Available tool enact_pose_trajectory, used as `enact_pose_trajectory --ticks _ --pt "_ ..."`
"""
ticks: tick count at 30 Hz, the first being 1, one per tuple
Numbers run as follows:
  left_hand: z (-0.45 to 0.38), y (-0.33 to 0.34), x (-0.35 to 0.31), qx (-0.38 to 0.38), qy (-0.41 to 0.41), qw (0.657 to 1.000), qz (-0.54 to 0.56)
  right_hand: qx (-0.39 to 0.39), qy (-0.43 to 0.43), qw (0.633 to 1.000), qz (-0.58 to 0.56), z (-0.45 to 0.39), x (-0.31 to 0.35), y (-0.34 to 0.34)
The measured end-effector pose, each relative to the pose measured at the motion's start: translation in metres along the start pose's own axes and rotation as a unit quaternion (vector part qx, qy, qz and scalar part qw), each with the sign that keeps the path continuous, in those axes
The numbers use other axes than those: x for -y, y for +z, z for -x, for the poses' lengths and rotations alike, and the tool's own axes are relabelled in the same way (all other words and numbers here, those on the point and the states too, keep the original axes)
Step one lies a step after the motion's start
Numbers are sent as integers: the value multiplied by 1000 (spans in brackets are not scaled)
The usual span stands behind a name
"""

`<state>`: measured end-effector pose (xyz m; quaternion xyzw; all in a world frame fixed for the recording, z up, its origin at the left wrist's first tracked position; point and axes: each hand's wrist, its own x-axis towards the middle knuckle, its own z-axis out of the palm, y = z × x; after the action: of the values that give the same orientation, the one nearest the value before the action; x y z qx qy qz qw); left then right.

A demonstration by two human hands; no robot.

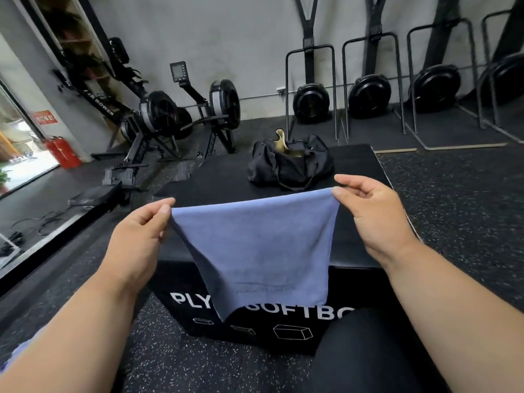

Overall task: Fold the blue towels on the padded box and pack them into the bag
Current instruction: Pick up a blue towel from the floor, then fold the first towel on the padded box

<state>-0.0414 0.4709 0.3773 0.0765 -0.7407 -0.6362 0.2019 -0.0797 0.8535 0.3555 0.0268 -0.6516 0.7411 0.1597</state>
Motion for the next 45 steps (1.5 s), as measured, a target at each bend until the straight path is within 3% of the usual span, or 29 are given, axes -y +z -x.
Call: enact_pose_trajectory --ticks 6,10,13,19,25,31,37,41,45 --pt "-13 22 -6 65 2 994 -88 -7 -4 1000 -12 -22 12 -20" --pt "-15 31 -22 33 56 968 -242 8 4 1000 -11 -32 16 -28" --pt "-13 33 -44 19 81 953 -292 24 1 1000 0 -38 21 -33" --pt "-29 28 -69 63 77 971 -217 41 -36 998 25 -48 40 -36" --pt "-46 31 -74 145 71 985 -61 -3 -72 997 30 -49 44 -28" --pt "-89 37 -69 168 53 984 -21 -48 -84 995 21 -73 47 -6" --pt "-191 75 -28 110 11 991 -71 -62 -40 994 77 -156 20 45" --pt "-242 93 28 52 -38 987 -149 -8 15 968 250 -199 -31 63" --pt "-214 84 83 97 -86 965 -229 53 67 940 332 -171 -82 55"
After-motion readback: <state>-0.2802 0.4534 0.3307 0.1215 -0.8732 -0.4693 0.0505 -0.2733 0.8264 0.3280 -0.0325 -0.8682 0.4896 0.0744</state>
